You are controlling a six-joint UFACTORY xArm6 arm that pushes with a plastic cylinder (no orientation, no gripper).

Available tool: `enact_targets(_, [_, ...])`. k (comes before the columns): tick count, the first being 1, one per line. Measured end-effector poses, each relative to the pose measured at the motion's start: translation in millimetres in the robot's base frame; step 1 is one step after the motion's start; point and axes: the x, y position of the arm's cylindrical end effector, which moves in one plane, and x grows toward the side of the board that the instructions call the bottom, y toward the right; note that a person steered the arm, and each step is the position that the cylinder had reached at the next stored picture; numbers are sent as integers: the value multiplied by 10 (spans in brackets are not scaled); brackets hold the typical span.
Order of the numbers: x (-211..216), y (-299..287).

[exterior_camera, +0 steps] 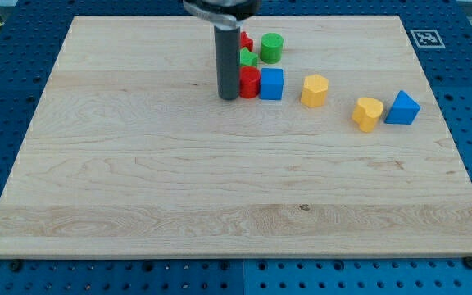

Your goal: Push the cube and hexagon towards the center right

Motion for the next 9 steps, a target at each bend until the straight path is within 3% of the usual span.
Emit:
enact_targets(2, [-133, 1121])
enact_targets(3, [-129, 1123])
enact_targets(5, [79, 572])
enact_targets(9, [220, 1685])
